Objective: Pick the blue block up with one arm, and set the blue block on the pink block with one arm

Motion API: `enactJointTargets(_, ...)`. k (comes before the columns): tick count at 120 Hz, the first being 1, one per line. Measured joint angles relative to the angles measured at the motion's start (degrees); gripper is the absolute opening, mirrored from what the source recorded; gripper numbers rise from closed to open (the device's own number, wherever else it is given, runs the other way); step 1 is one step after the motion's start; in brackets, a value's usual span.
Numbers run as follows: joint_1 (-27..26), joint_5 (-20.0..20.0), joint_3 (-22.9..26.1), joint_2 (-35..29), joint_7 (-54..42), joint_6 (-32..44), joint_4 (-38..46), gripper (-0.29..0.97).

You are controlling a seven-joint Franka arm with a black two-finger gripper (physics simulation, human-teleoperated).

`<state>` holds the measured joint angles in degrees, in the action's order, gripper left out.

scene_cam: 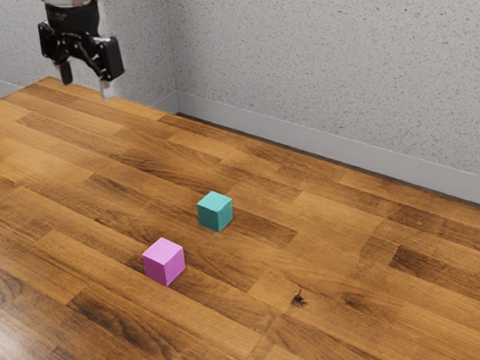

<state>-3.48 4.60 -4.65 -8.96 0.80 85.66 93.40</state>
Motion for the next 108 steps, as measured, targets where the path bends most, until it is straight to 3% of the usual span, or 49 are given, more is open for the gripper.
enactJointTargets(18, 0.2, 0.1, 0.0, -0.5, 0.2, 0.8, 1.6, 0.68)
enactJointTargets(32, 3.2, 1.1, 0.0, -0.5, 0.7, 4.8, 2.7, 0.68)
enactJointTargets(46, 4.5, -0.6, 0.9, 0.2, 1.6, 7.4, 3.7, 0.68)
enactJointTargets(77, 4.8, -4.8, 2.0, 16.2, 3.6, 19.8, 3.2, 0.68)
enactJointTargets(108, 5.1, -5.6, 5.6, 25.4, 4.9, 29.9, 2.8, 0.68)
